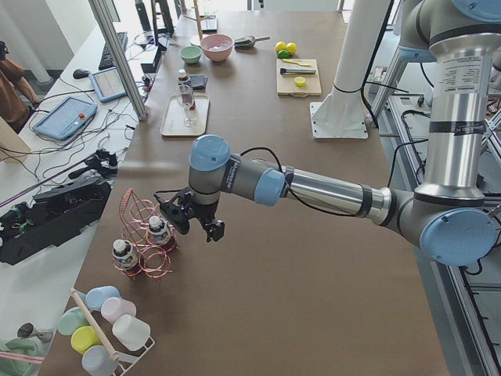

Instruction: Take tea from basket to plate

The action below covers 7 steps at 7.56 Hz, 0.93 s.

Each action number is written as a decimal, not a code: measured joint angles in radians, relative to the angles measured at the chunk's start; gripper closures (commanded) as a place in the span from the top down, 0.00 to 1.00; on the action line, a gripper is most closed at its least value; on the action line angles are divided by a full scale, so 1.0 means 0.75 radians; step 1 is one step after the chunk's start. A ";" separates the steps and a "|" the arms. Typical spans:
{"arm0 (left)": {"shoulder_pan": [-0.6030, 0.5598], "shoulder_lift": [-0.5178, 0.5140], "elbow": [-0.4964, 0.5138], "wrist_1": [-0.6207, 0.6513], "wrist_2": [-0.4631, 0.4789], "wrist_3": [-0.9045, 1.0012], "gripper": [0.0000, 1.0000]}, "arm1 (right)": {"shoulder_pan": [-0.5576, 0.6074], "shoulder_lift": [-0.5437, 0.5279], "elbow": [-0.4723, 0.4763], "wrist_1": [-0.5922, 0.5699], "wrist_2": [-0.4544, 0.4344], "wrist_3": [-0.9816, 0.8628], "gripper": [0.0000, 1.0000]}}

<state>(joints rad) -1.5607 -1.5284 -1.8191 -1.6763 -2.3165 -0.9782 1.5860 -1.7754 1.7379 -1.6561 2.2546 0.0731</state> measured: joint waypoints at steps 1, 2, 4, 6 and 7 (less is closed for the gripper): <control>0.009 0.015 -0.010 0.002 -0.012 0.109 0.98 | 0.000 -0.001 -0.001 0.000 0.004 -0.002 1.00; 0.021 0.021 -0.011 0.006 -0.015 0.199 0.98 | 0.000 -0.001 -0.003 0.000 0.006 -0.002 1.00; 0.035 0.037 -0.014 0.009 -0.019 0.275 0.98 | -0.001 0.004 -0.005 0.003 0.031 -0.001 1.00; 0.051 0.049 -0.006 0.015 -0.020 0.285 0.98 | -0.003 0.052 -0.032 0.017 0.056 -0.001 1.00; 0.055 0.050 0.001 0.020 -0.020 0.287 0.98 | -0.004 0.069 -0.046 0.021 0.064 -0.001 1.00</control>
<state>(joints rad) -1.5194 -1.4906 -1.8186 -1.6614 -2.3316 -0.7628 1.5831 -1.7235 1.7035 -1.6401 2.3029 0.0721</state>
